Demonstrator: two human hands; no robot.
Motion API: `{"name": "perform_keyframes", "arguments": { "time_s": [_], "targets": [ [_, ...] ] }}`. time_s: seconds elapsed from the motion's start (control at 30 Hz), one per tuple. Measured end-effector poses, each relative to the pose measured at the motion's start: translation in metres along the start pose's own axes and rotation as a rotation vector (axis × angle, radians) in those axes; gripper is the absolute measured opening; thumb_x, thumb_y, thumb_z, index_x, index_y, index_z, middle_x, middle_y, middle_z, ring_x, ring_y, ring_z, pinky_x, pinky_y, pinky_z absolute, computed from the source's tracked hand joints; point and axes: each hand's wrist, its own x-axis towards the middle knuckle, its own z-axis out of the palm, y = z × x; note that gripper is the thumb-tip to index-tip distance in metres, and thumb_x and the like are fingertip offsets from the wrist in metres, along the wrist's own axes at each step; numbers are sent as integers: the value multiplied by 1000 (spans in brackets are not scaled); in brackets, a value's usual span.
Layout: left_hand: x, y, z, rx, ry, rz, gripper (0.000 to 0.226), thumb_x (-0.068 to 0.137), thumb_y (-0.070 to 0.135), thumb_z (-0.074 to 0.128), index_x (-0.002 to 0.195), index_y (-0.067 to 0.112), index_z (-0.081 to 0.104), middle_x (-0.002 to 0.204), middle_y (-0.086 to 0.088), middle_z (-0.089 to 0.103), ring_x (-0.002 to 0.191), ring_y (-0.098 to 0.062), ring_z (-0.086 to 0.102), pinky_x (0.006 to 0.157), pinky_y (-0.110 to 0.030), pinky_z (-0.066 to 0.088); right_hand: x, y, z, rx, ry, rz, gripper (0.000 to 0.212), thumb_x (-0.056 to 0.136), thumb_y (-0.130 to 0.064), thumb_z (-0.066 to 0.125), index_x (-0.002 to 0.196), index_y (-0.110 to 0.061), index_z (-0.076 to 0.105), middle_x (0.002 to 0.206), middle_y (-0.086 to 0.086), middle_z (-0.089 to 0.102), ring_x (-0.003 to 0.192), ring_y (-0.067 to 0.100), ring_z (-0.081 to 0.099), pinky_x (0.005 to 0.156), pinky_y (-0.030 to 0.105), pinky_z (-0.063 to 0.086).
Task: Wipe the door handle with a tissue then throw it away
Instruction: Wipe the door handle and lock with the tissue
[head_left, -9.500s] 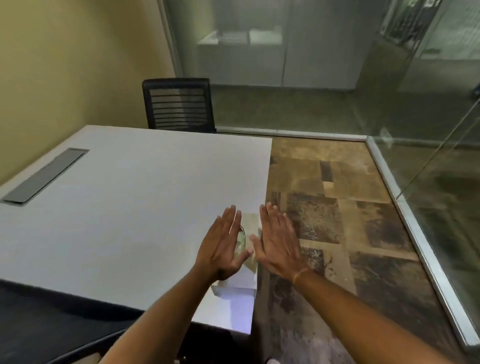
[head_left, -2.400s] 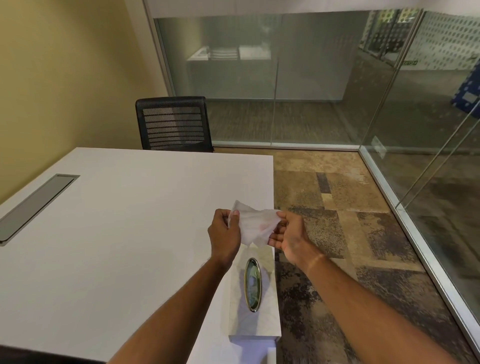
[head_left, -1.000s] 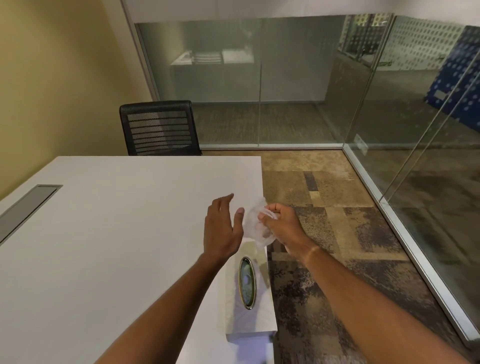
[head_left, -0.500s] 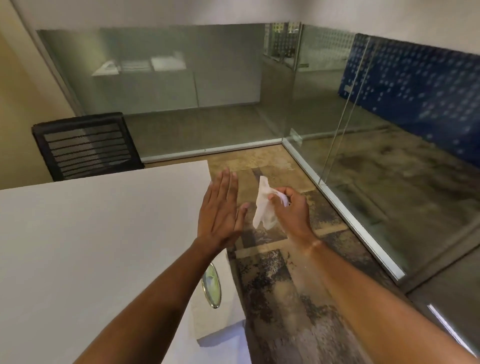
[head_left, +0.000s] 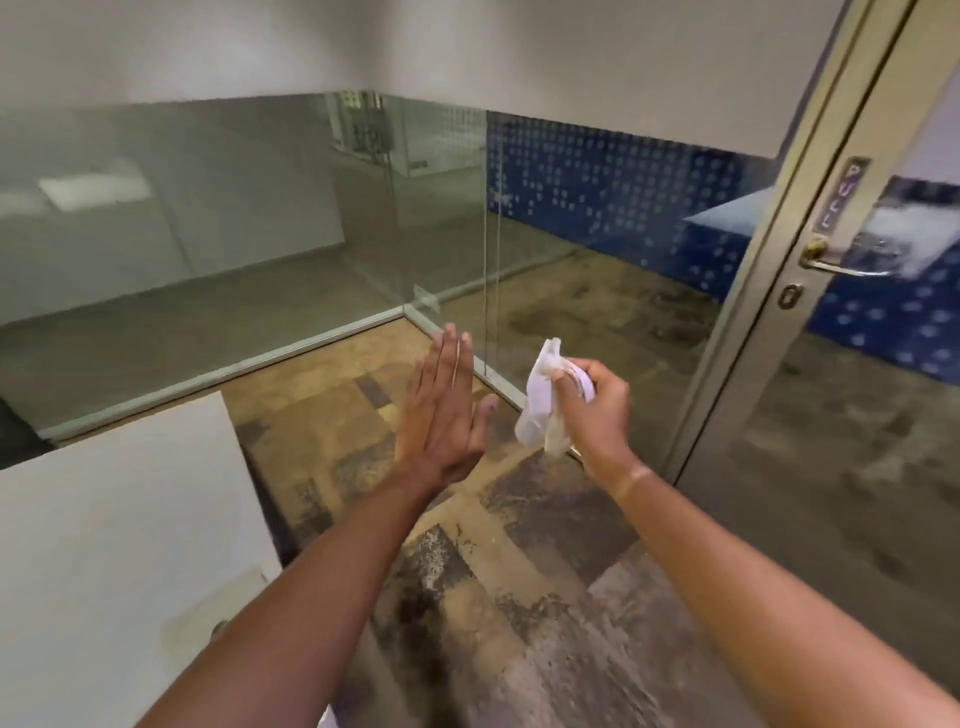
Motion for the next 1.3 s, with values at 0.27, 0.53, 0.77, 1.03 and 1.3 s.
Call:
{"name": "perform_keyframes", "arguments": {
  "time_s": [0.27, 0.53, 0.77, 1.03, 1.3],
  "targets": [
    [70, 125, 58, -102, -4, 151, 75, 95, 44, 33, 156, 7, 8, 165, -11, 1, 152, -21, -1, 124, -41, 4, 61, 7, -128, -129, 128, -93, 22, 79, -8, 63, 87, -27, 71, 81, -11, 72, 76, 4, 64, 73, 22, 52],
    [118, 210, 109, -129, -42, 260, 75, 96, 44, 30, 156, 5, 6, 165, -12, -3, 152, -22, -5, 124, -40, 1, 104, 20, -214, -212, 305, -131, 18, 81, -14, 65, 89, -26, 77, 77, -20, 71, 73, -4, 63, 70, 13, 48],
    [152, 248, 143, -164, -76, 349, 74, 97, 42, 33, 156, 7, 5, 165, -12, -3, 153, -22, -5, 124, -41, 3, 135, 34, -254, -242, 414, -115, 16, 83, -13, 67, 92, -21, 77, 80, -16, 72, 76, 1, 65, 73, 17, 50],
    [210, 264, 185, -195, -92, 447, 75, 97, 43, 31, 156, 5, 7, 165, -14, 0, 153, -23, -3, 124, -43, 7, 186, 44, -270, -284, 557, -91, 20, 84, -11, 67, 99, -19, 76, 88, -15, 72, 81, 0, 66, 79, 26, 55],
    [284, 260, 228, -234, -108, 543, 76, 96, 46, 27, 156, 6, 3, 164, -13, -3, 152, -22, -7, 124, -42, 3, 248, 57, -264, -290, 681, -17, 22, 83, -10, 65, 98, -21, 76, 91, -11, 73, 84, 6, 67, 80, 33, 58]
  ]
}}
